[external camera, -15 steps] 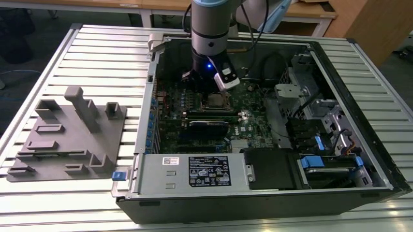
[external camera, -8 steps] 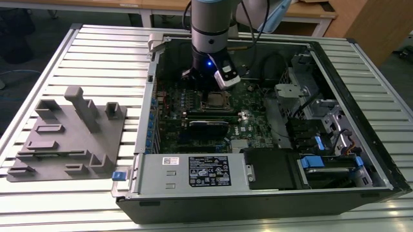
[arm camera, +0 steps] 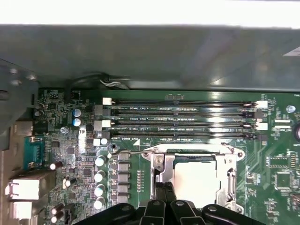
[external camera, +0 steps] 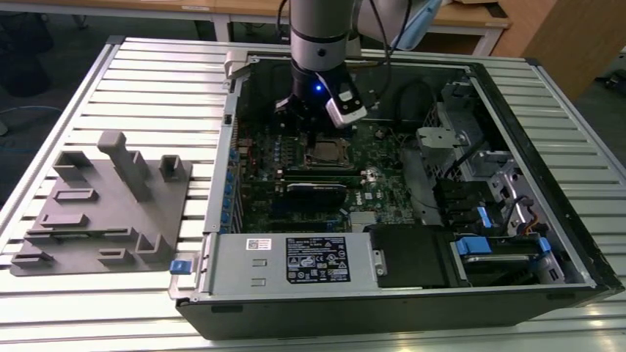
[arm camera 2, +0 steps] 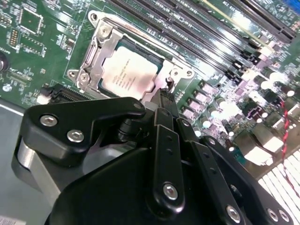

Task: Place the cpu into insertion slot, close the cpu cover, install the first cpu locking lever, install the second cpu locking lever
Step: 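Close the cpu cover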

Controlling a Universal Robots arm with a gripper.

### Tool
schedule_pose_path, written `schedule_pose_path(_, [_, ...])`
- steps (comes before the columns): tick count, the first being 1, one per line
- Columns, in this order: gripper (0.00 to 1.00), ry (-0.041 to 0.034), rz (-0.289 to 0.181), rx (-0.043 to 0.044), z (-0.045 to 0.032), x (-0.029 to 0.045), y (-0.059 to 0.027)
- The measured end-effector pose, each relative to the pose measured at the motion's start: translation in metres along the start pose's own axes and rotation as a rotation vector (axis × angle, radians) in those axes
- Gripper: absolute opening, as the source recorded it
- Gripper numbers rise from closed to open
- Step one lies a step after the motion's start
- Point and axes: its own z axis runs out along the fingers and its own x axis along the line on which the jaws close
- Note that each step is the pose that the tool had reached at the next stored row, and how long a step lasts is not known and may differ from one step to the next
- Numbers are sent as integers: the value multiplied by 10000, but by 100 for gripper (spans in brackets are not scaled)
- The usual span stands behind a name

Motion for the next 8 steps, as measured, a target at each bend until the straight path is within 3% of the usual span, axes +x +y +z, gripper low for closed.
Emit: schedule_pose_path(8, [11,1,-2,1,-30,-8,1])
